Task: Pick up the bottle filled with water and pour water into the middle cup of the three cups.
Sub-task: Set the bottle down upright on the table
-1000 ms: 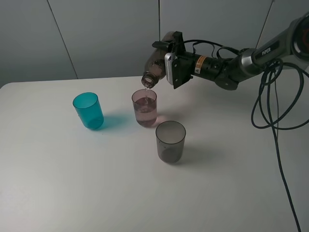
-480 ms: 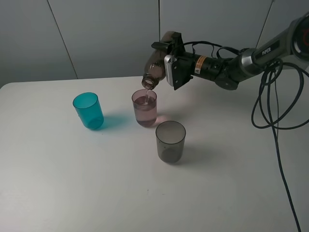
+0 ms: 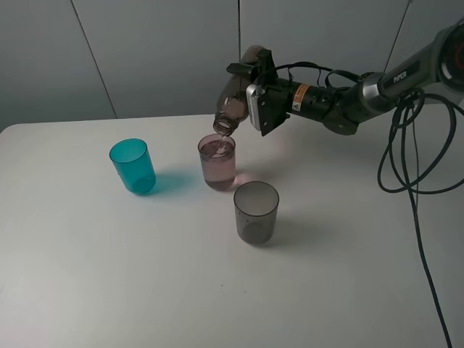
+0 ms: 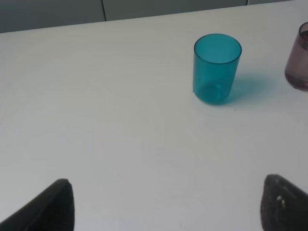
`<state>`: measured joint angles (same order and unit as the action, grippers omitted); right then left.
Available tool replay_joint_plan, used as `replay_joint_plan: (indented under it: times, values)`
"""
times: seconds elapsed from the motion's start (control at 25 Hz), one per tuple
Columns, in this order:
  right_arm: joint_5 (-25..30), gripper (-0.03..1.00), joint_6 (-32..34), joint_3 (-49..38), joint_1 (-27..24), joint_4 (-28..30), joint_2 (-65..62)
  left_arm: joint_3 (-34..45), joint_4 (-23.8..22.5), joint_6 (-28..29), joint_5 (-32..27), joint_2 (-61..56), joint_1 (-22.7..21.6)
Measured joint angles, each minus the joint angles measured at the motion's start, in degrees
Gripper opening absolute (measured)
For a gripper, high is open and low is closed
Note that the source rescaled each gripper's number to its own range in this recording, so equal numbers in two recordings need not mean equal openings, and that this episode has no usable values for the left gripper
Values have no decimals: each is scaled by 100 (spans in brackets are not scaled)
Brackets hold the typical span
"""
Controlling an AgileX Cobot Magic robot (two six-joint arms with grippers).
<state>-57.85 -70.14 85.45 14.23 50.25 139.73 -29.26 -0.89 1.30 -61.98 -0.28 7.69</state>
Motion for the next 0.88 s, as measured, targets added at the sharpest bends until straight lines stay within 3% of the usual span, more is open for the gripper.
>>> replay_joint_plan:
  times: [0.32, 0.88]
  values:
    - [0, 0, 197, 0, 0, 13, 0, 0, 0, -10, 0, 0, 0]
    - [23, 0, 2699, -155, 0, -259, -12, 0, 0, -35, 0, 0, 0]
